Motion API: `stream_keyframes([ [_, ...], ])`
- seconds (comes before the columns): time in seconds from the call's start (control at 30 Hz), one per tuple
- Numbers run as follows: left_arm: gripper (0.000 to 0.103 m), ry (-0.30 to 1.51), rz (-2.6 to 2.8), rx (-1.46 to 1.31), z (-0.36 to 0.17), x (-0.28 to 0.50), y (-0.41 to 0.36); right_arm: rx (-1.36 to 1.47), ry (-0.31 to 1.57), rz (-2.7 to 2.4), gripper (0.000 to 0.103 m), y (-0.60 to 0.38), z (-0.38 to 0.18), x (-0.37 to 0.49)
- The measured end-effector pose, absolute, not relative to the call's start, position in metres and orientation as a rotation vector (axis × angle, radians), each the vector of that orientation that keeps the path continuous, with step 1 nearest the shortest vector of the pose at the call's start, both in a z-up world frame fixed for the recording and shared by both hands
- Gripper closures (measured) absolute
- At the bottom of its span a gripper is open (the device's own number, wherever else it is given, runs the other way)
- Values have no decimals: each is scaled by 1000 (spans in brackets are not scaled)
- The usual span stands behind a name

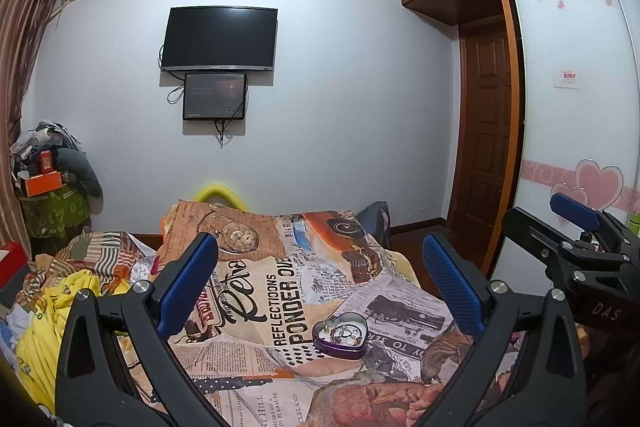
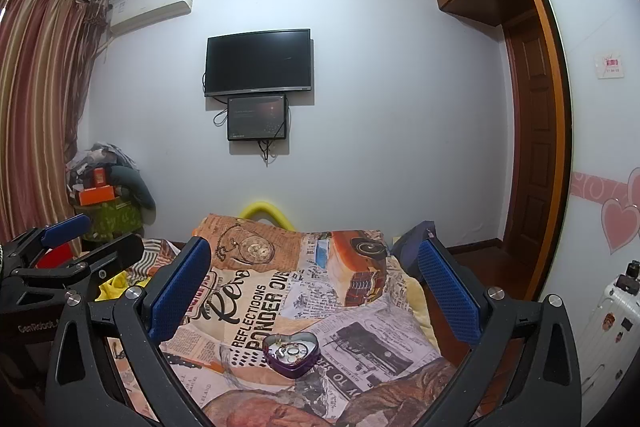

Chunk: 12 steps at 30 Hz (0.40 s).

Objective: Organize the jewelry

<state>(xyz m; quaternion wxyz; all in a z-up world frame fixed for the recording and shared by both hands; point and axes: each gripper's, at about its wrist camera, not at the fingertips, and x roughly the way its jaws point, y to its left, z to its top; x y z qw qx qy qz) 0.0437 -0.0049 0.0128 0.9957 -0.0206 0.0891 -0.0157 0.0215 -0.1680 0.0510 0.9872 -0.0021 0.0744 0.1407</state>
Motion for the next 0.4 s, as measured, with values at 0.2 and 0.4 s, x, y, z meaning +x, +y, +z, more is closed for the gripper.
stream_keyframes([
  [0.2,0,178,-33,-39,12,44,-5,2,156,283,0,-170,51,23],
  [0.4,0,180,-37,-38,11,46,-5,-1,160,281,0,-170,52,26],
])
